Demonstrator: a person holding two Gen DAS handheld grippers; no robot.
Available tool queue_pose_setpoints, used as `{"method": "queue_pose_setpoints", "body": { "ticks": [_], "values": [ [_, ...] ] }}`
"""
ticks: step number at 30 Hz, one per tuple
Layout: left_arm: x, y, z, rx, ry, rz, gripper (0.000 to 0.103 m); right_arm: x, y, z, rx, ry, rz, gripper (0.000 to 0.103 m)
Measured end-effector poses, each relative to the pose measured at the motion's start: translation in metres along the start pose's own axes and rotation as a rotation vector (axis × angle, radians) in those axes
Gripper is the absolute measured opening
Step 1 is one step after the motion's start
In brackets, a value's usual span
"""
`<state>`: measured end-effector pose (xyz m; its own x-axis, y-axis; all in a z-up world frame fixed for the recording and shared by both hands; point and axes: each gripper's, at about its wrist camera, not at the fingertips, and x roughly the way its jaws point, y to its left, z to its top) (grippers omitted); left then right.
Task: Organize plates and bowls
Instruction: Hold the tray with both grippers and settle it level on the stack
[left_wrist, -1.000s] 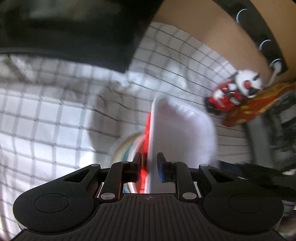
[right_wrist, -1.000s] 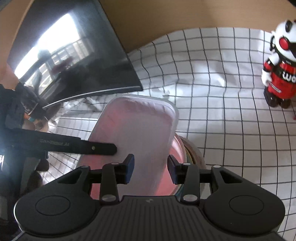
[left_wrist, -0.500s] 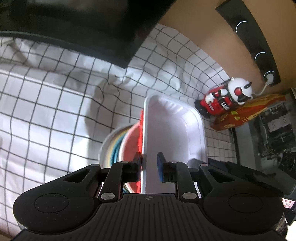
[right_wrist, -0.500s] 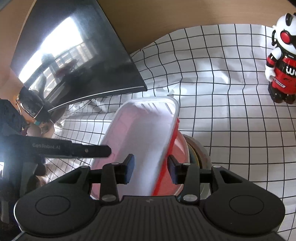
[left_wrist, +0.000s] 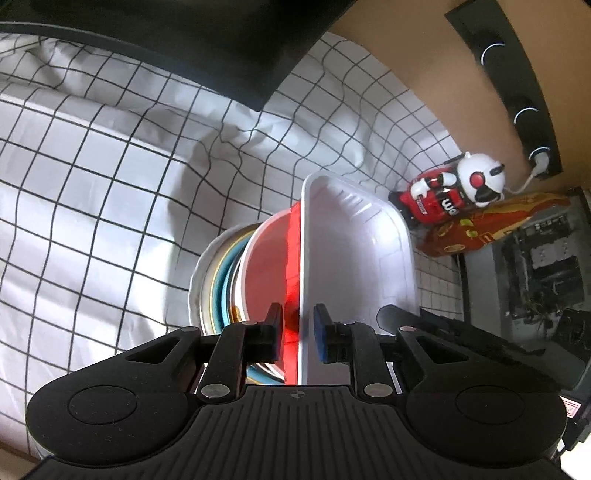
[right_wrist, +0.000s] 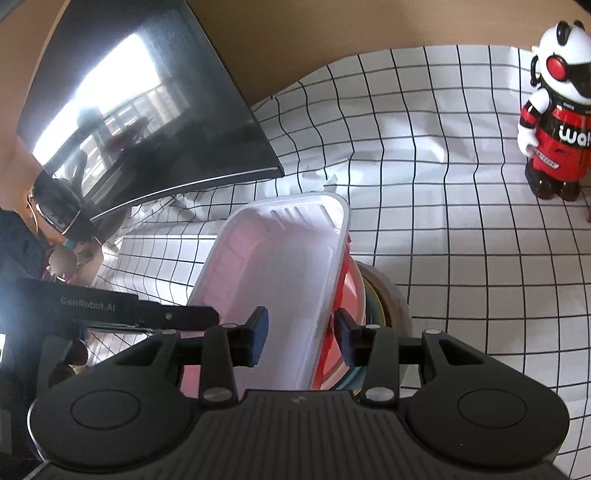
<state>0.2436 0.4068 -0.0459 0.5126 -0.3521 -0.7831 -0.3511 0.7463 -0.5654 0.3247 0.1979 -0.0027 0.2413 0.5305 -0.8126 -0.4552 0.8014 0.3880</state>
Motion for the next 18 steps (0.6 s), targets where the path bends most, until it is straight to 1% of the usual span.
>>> {"method": "queue_pose_setpoints", "body": {
  "ticks": [10, 14, 18],
  "values": [
    [-0.016, 0.014, -0.001, -0.059, -0.035, -0.049, 0.020, 0.002, 0.004, 0.006, -0.008, -0.003, -0.006, 0.040],
    [-0.013, 0.019, -0.006, -0.064, -0.017, -0.070, 0.020, 0.005, 0.004, 0.004, -0.005, 0.017, -0.005, 0.040],
    [-0.007, 0.020, -0.007, -0.063, -0.005, -0.062, 0.020, 0.010, 0.005, 0.004, 0.000, 0.037, 0.016, 0.040]
  ]
}}
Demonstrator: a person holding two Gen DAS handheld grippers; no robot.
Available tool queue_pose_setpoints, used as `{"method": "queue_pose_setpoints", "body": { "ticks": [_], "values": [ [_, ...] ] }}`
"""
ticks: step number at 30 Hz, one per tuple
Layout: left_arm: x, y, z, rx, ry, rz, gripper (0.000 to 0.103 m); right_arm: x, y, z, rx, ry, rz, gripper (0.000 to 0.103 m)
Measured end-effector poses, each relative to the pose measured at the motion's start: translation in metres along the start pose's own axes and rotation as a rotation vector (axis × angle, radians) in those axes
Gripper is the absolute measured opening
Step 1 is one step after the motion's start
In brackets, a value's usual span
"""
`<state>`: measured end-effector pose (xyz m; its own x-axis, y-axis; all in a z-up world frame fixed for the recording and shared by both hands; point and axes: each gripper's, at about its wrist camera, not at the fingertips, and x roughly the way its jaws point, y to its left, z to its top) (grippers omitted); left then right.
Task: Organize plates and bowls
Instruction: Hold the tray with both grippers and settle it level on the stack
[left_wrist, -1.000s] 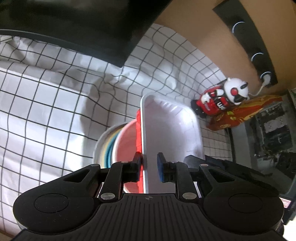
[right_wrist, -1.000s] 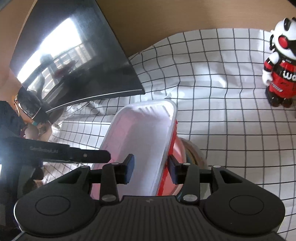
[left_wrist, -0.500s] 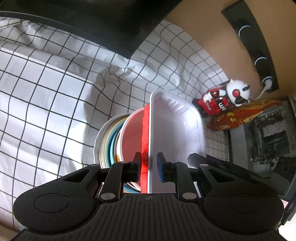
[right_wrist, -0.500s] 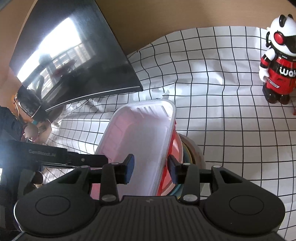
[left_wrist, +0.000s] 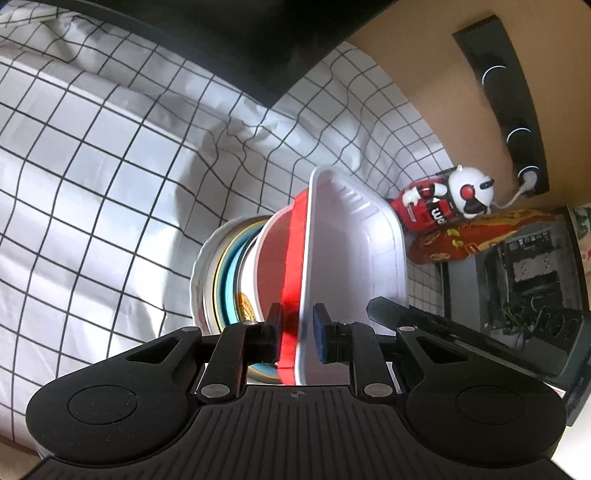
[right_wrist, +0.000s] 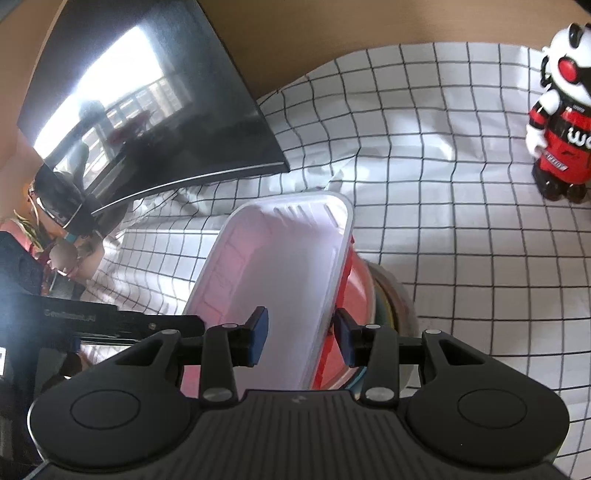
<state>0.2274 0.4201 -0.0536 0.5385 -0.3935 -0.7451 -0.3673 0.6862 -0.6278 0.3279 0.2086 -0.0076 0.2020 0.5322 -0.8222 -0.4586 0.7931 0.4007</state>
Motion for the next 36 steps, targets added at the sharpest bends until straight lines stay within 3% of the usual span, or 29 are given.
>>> {"method": "queue_pose_setpoints", "body": {
  "ticks": [13, 26, 36],
  "values": [
    [0.009, -0.012, 0.005, 0.021, 0.003, 0.004, 0.020, 0.000, -0.009, 0.004, 0.009, -0.016, -0.020, 0.040],
    [-0.018, -0.009, 0.003, 0.018, -0.040, -0.002, 0.020, -0.012, -0.006, 0.000, 0.000, -0.038, -0.001, 0.040],
    [-0.009, -0.007, 0.000, 0.018, -0.001, -0.011, 0.020, -0.009, 0.000, -0.002, -0.018, -0.039, -0.013, 0.040]
  ]
}}
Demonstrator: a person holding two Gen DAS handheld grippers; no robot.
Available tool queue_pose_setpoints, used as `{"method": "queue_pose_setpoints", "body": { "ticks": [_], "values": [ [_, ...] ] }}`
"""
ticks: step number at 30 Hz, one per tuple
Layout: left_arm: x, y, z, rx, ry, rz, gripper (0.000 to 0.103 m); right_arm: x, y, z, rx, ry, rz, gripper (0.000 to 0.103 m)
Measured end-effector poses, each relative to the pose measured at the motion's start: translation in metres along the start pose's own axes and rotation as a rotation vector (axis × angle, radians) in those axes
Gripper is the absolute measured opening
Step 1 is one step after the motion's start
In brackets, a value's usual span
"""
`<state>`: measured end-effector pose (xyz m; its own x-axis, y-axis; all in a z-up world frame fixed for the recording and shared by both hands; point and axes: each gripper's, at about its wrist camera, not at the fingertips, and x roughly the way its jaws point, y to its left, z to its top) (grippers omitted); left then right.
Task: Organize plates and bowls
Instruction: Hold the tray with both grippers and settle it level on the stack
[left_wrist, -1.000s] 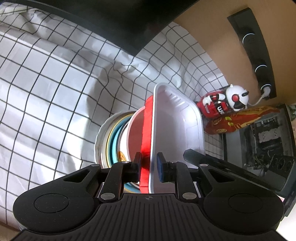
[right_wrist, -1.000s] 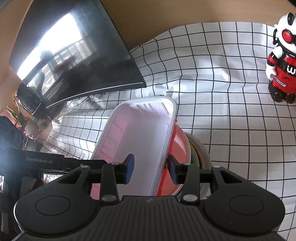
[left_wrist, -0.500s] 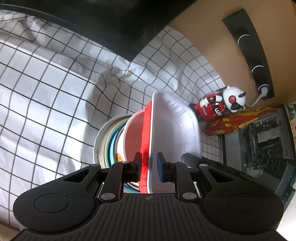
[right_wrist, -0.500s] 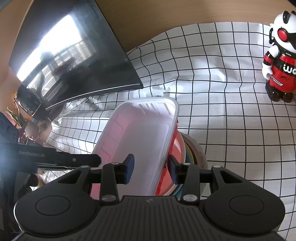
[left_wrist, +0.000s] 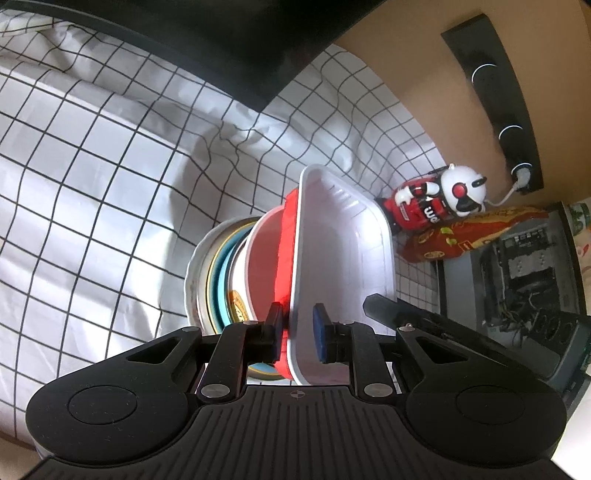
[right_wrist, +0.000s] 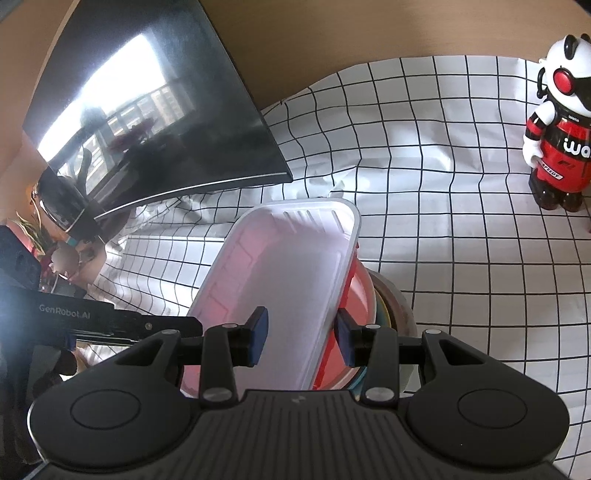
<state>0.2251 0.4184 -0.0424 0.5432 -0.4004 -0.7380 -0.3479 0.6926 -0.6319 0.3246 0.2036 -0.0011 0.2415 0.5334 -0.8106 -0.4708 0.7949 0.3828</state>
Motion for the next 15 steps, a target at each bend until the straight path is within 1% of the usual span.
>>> {"method": "queue_pose_setpoints", "body": {
  "ticks": [5, 10, 15],
  "values": [
    [0.000, 0.001, -0.001, 0.002, -0.004, -0.001, 0.020, 0.000, 0.001, -0.001, 0.001, -0.001, -0.003, 0.040],
    [-0.011, -0.003, -0.003, 0.042, -0.057, 0.019, 0.020, -0.003, 0.000, -0.001, 0.006, -0.014, -0.007, 0.040],
    [-0.014, -0.005, 0.000, 0.048, -0.062, -0.006, 0.020, -0.005, 0.002, 0.001, 0.012, -0.035, -0.026, 0.040]
  ]
}}
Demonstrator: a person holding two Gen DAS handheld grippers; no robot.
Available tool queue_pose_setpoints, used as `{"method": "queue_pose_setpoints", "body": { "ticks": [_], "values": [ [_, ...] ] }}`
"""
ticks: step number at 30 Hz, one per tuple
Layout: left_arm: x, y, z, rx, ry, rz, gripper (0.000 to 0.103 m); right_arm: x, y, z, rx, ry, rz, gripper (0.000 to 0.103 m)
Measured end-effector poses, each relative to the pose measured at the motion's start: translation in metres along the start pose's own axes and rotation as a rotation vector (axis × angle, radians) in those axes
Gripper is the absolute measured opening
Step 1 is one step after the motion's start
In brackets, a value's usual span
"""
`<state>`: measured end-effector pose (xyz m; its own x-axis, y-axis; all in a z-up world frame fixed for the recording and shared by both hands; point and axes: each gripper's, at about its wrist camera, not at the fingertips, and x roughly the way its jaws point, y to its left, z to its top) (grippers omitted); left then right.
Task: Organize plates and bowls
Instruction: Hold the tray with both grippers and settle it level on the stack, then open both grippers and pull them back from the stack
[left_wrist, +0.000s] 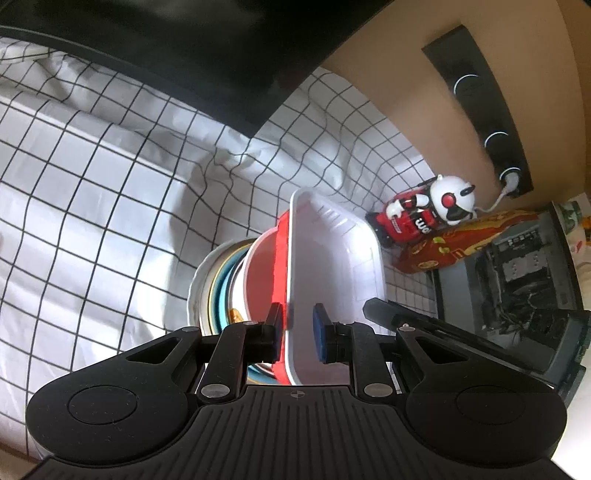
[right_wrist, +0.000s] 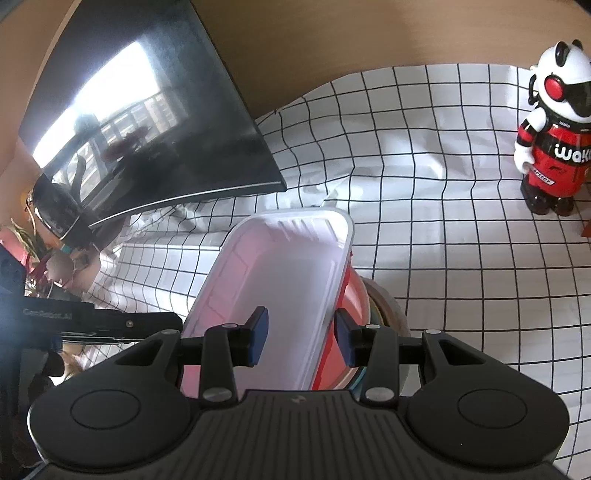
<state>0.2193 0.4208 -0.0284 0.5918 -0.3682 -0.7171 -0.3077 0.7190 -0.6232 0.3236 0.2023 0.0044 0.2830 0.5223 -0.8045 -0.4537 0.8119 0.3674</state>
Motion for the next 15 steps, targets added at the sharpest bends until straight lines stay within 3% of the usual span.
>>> {"method": "queue_pose_setpoints", "body": {
  "ticks": [15],
  "values": [
    [0.016, 0.005, 0.009, 0.059, 0.051, -0.050, 0.020, 0.006, 0.008, -0.001, 0.042, -0.034, -0.081, 0.040]
  ]
}}
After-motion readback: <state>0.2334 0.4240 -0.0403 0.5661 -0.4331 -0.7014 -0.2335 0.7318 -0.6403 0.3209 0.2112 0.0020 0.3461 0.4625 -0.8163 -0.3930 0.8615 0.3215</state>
